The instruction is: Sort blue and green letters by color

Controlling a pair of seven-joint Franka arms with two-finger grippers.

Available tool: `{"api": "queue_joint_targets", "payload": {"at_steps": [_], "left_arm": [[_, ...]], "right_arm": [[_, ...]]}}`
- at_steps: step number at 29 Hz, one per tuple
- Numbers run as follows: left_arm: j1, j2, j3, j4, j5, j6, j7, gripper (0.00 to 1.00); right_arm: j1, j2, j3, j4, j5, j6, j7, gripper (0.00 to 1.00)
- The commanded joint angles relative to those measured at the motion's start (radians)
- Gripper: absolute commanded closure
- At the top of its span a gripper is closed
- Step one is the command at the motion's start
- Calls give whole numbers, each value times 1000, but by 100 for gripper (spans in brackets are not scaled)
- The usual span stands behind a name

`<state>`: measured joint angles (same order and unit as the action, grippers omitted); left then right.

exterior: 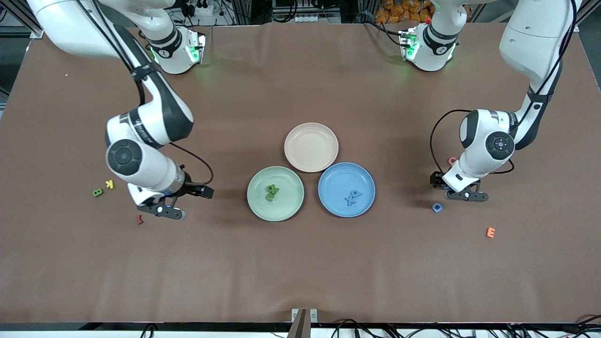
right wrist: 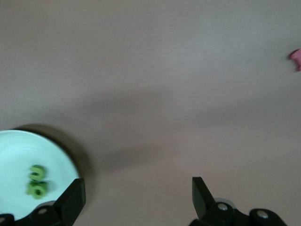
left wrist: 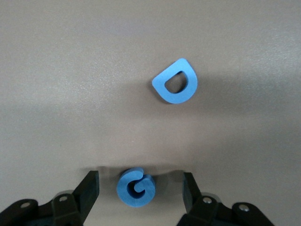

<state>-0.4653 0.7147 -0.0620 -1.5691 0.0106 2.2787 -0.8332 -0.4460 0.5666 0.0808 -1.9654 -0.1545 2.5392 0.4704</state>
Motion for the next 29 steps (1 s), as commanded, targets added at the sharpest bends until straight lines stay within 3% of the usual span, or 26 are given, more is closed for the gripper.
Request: {"api": "queue_joint_targets", "payload": {"at_steps": [1, 4, 8, 13, 17, 21, 27, 29], "left_arm": [[-3, 8, 4, 17, 8, -1, -4, 12], [-3, 8, 4, 15, 11, -1, -4, 5], [-1, 6, 2, 15, 12, -1, -3, 5], [23, -20, 2, -6, 52, -5, 14, 13], [59, -61, -2, -63, 74, -5, 84, 14], [105, -115, -4, -118, 74, -10, 198, 14], [186, -175, -7, -196, 74, -13, 360, 15], [217, -185, -16, -216, 74, -13, 403, 15]], "right_arm": [[15, 7, -16, -3, 4, 18, 16, 32], [18, 9, -18, -1, 4, 23, 16, 33], [20, 10, -21, -3, 4, 30, 16, 35], [20, 12, -21, -3, 4, 30, 16, 39], [20, 12, -21, -3, 4, 30, 16, 45], [20, 12, -21, -3, 4, 29, 14, 58], [20, 10, -21, -3, 4, 20, 1, 87], [20, 7, -21, -3, 4, 15, -1, 92]]}}
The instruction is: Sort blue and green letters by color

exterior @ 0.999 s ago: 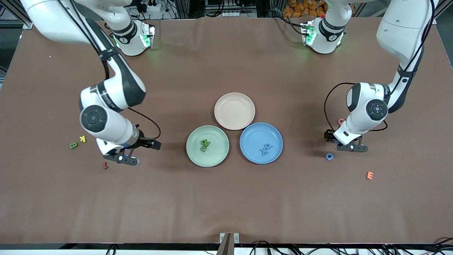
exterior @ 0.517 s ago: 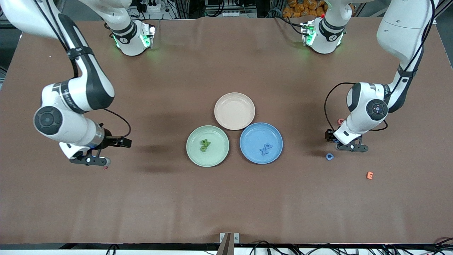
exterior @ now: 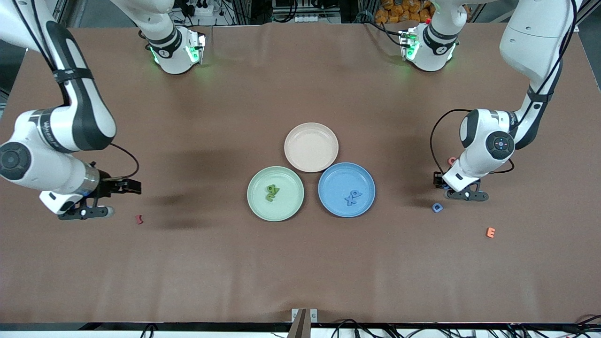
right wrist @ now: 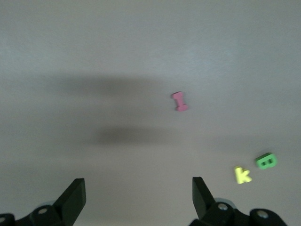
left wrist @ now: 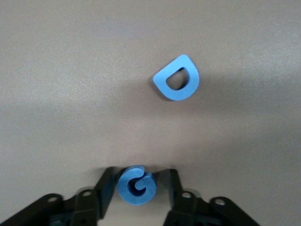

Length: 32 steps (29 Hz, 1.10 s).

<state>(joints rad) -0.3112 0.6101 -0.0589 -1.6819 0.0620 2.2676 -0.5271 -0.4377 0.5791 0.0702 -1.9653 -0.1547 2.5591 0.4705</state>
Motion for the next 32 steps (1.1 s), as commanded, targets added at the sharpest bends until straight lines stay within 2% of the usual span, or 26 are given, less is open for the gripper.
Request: {"api": "queue_joint_targets", "payload": {"at_steps": [1, 3, 9, 16, 21, 32], "left_arm": [[78, -82, -24, -110, 24, -2, 119, 15], [99, -85, -25, -116, 33, -2, 153, 15], [148, -82, -27, -127, 82, 0, 216, 17], [184, -67, -25, -121, 94, 10, 288, 17], [198, -43, -25, -110, 99, 38, 320, 18], [233, 37, -25, -41, 104, 67, 372, 19]], "right_arm": [[11, -8, -10, -4, 4, -8, -1, 95], [13, -10, -9, -3, 4, -19, -9, 100], [8, -33, -6, 5, 6, -46, -64, 100], [11, -59, 23, 112, 12, -298, -62, 100], [16, -85, 48, 157, 18, -416, -50, 100], [65, -104, 102, 161, 20, -434, -21, 100]]}}
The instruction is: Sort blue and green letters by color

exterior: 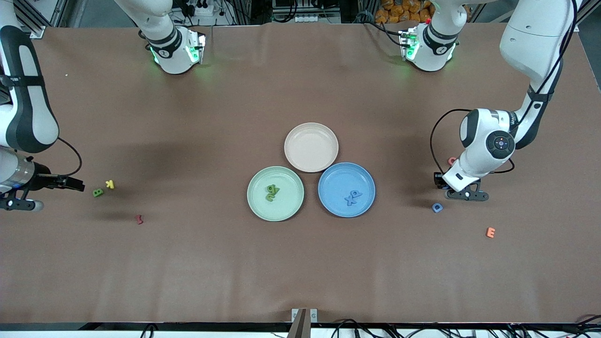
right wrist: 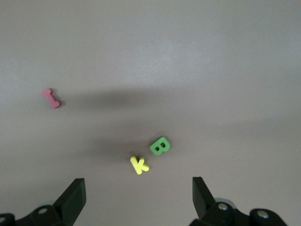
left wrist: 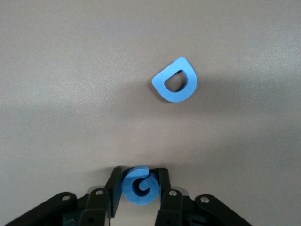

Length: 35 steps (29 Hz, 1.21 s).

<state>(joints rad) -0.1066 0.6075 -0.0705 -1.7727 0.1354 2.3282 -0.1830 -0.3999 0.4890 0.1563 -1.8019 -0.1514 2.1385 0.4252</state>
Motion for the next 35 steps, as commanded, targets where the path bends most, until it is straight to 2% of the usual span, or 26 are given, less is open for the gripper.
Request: {"api": "queue_joint_targets", "payload": {"at_steps": [1, 8, 16, 25, 35], "left_arm": [[28, 47, -14, 58, 30, 7, 34, 19], [41, 64, -15, 68, 30, 28, 40, 19], [50, 78, -14, 61, 33, 85, 40, 20], [61, 66, -14, 19, 33, 115, 40, 20], [64, 54, -14, -31, 32, 157, 34, 20]], "right_arm": [[36, -13, 17, -2, 16, -15, 27, 100], [125, -13, 28, -1, 45, -54, 133, 100], [203, -15, 101, 9, 84, -69, 319, 100], [291, -15, 196, 9, 84, -68, 515, 100], [400, 6, 247, 27, 85, -54, 710, 100]]}}
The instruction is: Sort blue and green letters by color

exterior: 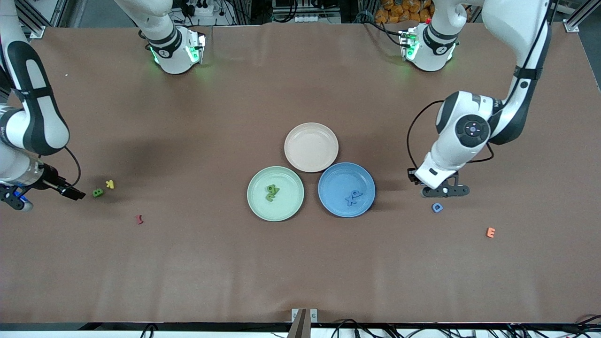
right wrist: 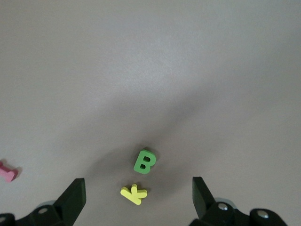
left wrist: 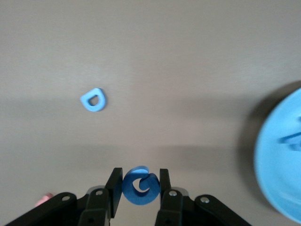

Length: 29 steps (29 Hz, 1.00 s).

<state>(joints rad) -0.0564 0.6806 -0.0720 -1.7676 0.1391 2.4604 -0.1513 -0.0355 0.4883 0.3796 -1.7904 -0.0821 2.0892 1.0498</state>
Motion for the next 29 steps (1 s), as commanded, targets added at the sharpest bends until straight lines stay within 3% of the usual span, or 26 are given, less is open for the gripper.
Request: {"api": "queue_joint_targets", "payload": {"at_steps": [1, 5, 11, 29], "left_arm": [[13, -22, -12, -38, 28, 25, 2, 20], [13, -30, -12, -50, 28, 25, -2, 20], [13, -32, -12, -59, 28, 28, -7, 20], [13, -50, -14, -87, 28, 35, -10, 20]], "right_arm": [[45, 10, 30, 25, 16, -5, 102, 100], [86, 24, 44, 54, 21, -1, 157, 100], [131, 55, 45, 80, 97, 57, 210, 100], [221, 147, 44, 86, 97, 276, 332, 100]]}}
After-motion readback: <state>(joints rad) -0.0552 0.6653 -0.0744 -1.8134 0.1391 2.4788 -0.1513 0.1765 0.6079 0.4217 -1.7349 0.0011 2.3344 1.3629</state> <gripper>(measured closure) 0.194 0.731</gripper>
